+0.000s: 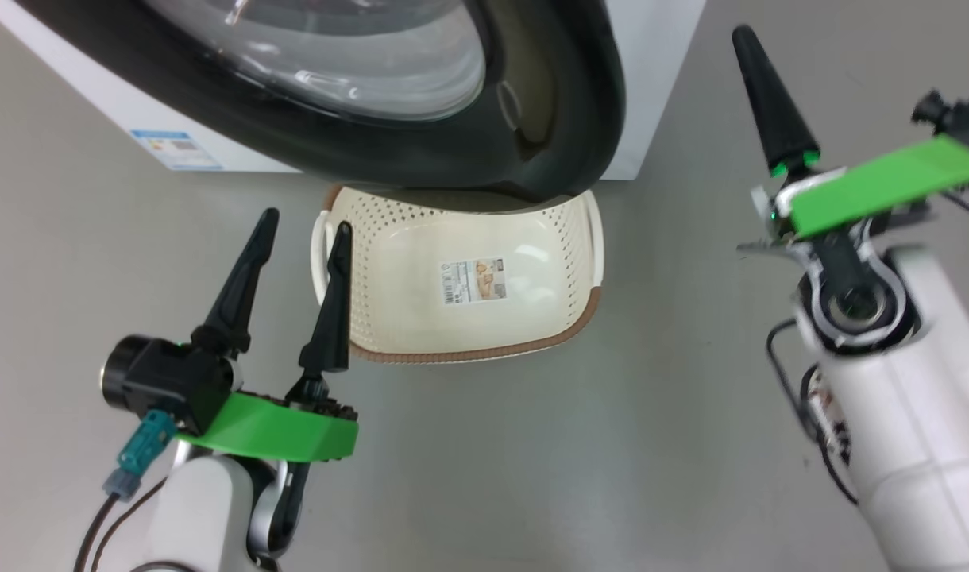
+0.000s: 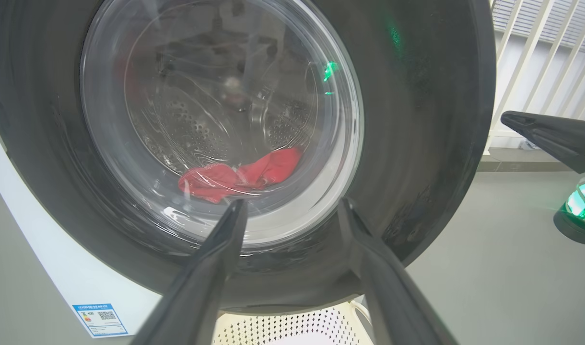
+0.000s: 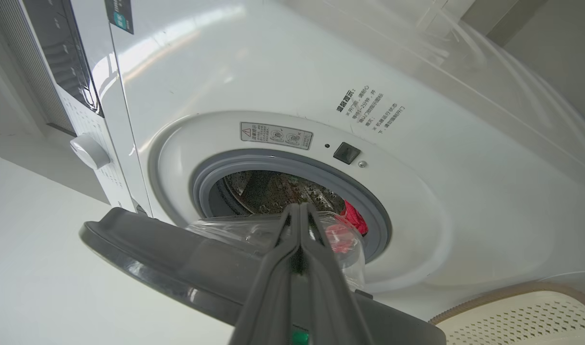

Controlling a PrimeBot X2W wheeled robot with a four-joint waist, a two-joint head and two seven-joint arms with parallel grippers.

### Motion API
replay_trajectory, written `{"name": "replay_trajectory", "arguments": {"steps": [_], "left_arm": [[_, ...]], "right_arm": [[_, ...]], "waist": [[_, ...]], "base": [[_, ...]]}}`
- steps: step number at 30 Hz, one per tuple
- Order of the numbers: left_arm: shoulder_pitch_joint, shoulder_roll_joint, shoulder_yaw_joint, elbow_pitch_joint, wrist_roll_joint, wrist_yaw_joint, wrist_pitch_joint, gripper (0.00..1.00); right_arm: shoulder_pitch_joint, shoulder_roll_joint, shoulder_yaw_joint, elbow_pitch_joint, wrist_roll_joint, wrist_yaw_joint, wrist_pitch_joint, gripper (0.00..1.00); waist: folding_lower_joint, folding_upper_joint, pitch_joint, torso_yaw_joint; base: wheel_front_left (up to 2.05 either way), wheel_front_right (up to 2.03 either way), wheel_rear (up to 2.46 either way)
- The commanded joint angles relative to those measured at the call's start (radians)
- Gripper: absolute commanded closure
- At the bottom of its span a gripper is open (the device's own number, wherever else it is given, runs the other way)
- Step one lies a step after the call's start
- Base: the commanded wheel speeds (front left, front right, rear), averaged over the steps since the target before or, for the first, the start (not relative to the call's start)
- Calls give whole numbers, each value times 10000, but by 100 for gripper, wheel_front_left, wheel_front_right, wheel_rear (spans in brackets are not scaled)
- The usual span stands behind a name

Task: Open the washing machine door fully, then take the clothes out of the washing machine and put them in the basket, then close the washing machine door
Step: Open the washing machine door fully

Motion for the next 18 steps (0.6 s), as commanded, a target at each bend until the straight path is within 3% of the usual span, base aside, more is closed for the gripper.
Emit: {"name": "replay_trajectory", "arguments": {"steps": [1,10,18], "left_arm": [[-219,252,257,-312,-65,61,-76,0],[-330,252,66,-338,-13,137,-76,0],[-415,252,-85,-324,-50,180,-76,0]], "right_arm": [[-269,84,100,-121,291,65,260,100],[-2010,-78,-36,1476,3393,65,4166,100],[-3523,-613,250,2946,4394,65,6332,100]], "waist": [[0,0,115,134],[0,0,400,512],[0,0,558,777]], "base": [[0,0,0],[0,0,0],[0,0,0]]}}
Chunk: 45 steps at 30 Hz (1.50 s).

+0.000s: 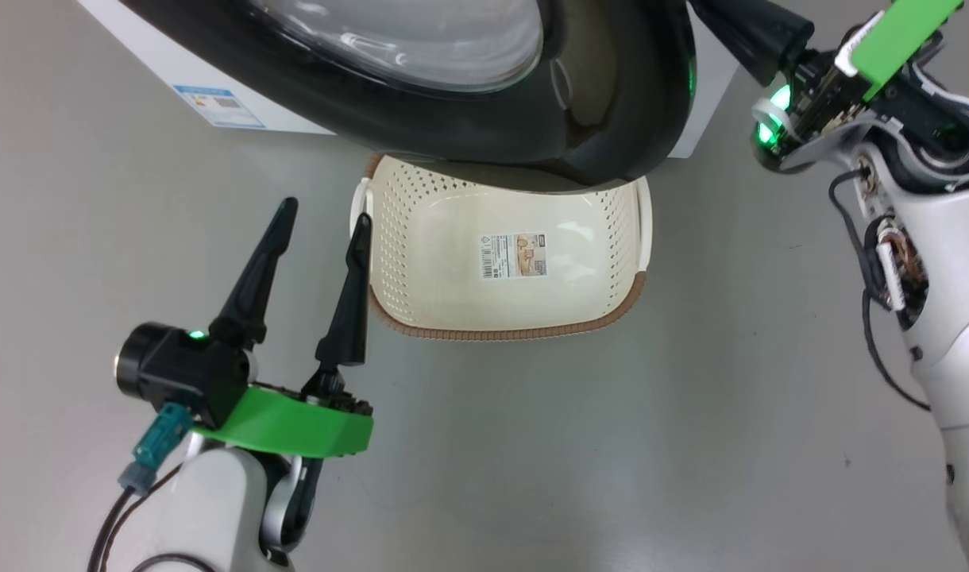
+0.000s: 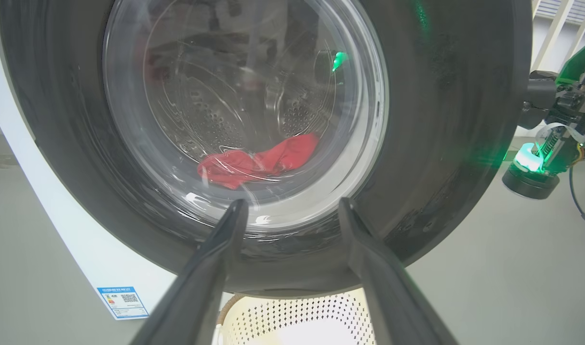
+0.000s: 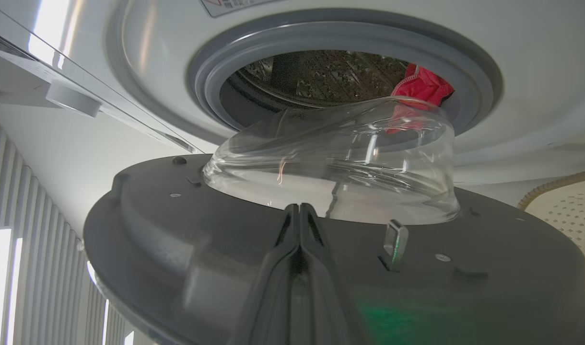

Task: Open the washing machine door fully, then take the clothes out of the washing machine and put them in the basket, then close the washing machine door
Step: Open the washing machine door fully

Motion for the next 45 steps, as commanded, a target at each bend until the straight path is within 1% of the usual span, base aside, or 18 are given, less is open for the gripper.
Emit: {"name": "replay_trajectory", "arguments": {"steps": [1,2,6,10,14,21,22,23,29,34,38,45], "left_arm": [[-200,256,266,-257,-55,88,-76,0],[-204,256,249,-248,-90,101,-76,0],[-223,256,223,-211,-165,121,-76,0],[-244,256,173,-141,-218,144,-76,0],[-220,256,150,-92,-31,213,-76,0],[-80,256,148,-8,63,245,-76,0],[-33,256,140,8,350,303,-76,0],[-2,256,141,19,419,320,-76,0],[164,256,184,72,399,352,-76,0],[328,256,275,163,328,419,-76,0],[511,289,344,241,662,503,-76,0],[876,280,521,359,724,544,-76,0]], "right_arm": [[-314,55,139,-101,119,67,159,100],[-617,-55,260,166,152,67,405,100],[-994,-148,565,437,74,67,740,100],[-1071,-158,839,482,-6,67,968,100],[-889,-74,1006,342,24,67,1104,100],[-317,26,1180,-78,-16,67,1061,100],[-36,57,1202,-267,36,67,1083,100],[113,74,1229,-364,50,67,1094,100],[916,100,1392,-796,99,67,1112,100],[1469,161,1490,-1018,188,67,1091,100],[1860,192,1610,-1179,152,67,1049,100],[2532,251,1701,-1372,27,67,850,100]], "waist": [[0,-1,39,64],[0,-1,60,108],[0,-1,79,162],[0,-1,19,201],[0,-1,-122,213],[0,-1,-471,228],[0,-1,-607,239],[0,-1,-672,242],[0,-1,-1028,304],[0,-1,-1402,439],[0,-1,-1767,559],[0,-1,-2393,896]], "base": [[0,0,0],[0,0,0],[0,0,0],[0,0,0],[0,0,0],[0,0,0],[0,0,0],[0,0,0],[0,0,0],[0,0,0],[0,0,0],[0,0,0]]}}
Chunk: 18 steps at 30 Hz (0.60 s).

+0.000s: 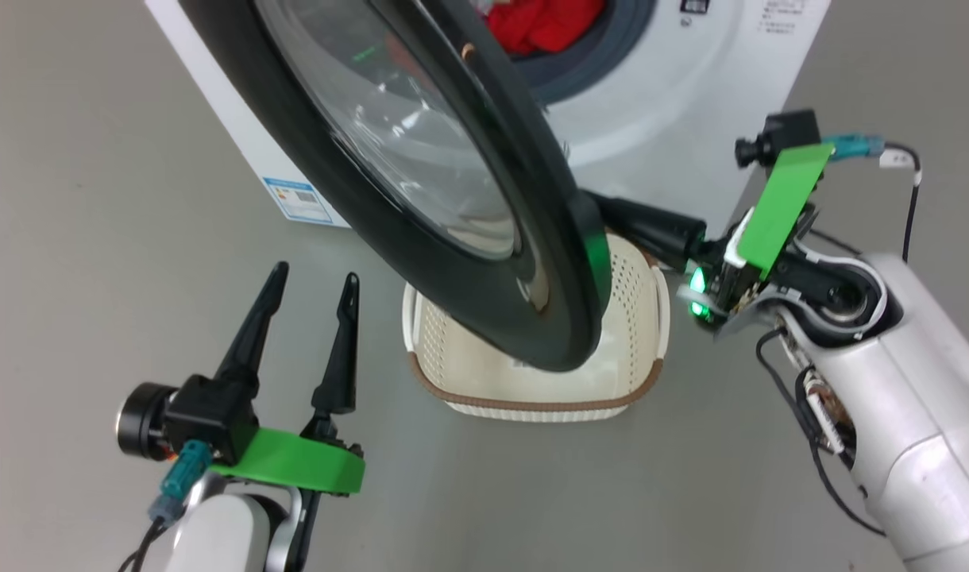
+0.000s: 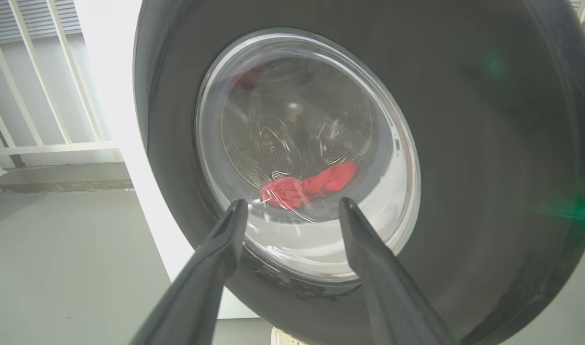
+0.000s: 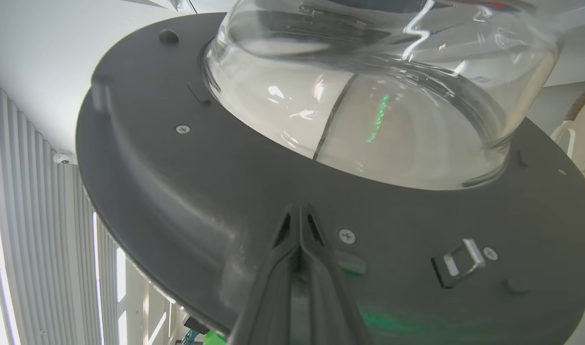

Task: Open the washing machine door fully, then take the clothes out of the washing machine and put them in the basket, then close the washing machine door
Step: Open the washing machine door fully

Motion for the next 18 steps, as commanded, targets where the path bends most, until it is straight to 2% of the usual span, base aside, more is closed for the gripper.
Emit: {"name": "replay_trajectory", "arguments": {"steps": [1,18], "left_arm": [[118,264,394,-197,81,97,-76,0],[673,249,459,-85,-8,222,-76,0]], "right_arm": [[224,278,106,-379,-38,75,20,100],[1183,537,410,-144,-53,75,1,100]], "waist": [[0,-1,-383,312],[0,-1,-1341,1501]], "base": [[0,0,0],[0,0,0]]}}
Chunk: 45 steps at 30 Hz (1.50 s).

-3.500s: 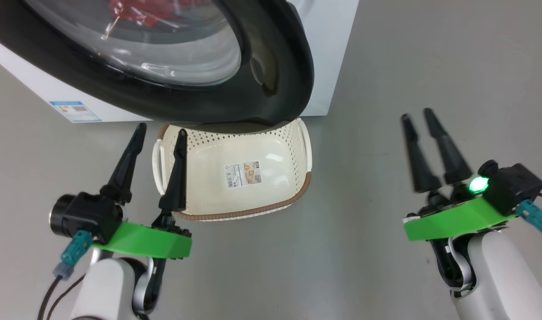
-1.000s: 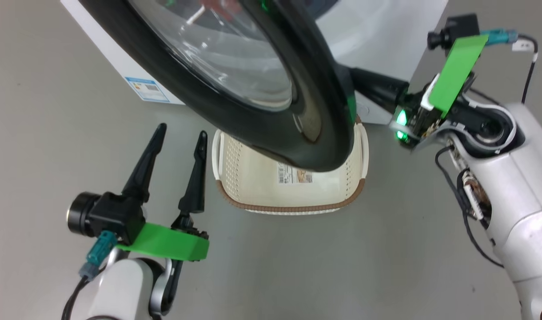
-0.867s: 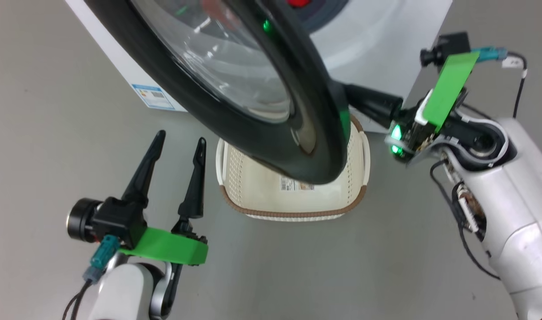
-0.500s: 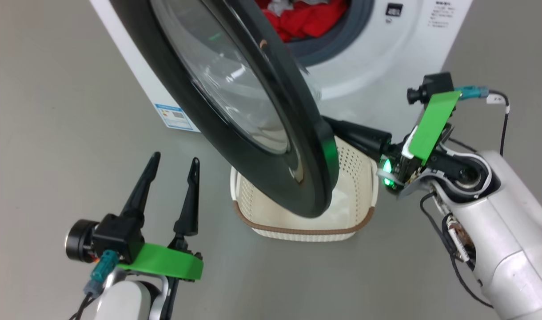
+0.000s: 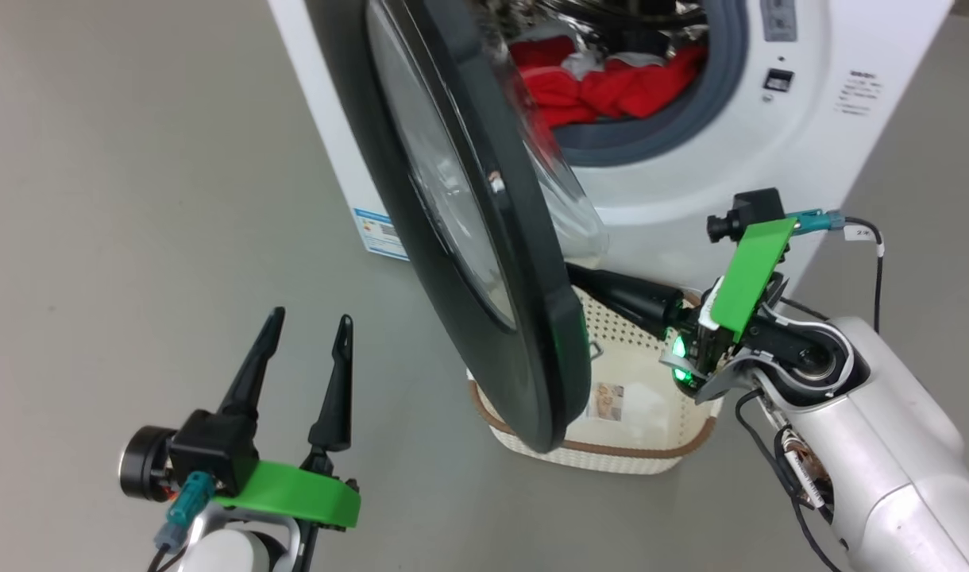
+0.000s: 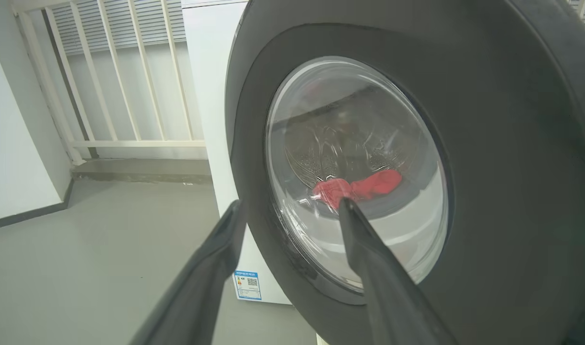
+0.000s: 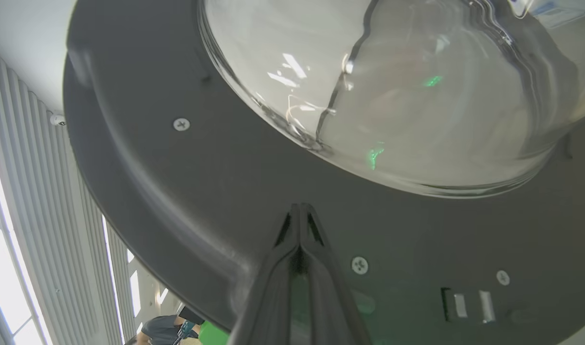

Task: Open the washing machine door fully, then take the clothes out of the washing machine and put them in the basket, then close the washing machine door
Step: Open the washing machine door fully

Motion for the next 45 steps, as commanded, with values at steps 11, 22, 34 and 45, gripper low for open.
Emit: {"name": "replay_trajectory", "arguments": {"steps": [11,22,34,45], "left_arm": [[173,234,413,-59,-162,82,-78,0],[516,240,816,-481,-205,237,-78,0],[989,237,1204,-1080,-256,420,-78,0],[1111,232,1085,-1250,-281,544,-78,0]], "right_arm": [[294,511,263,-22,-11,77,-42,100],[9,763,601,309,136,77,257,100],[-542,861,1423,606,530,77,431,100],[-753,864,2093,564,1031,77,170,100]], "waist": [[0,0,-592,1060],[0,0,-540,1325],[0,0,-382,1466],[0,0,-403,1453]], "base": [[0,0,0],[0,0,0],[0,0,0],[-7,-7,-7]]}}
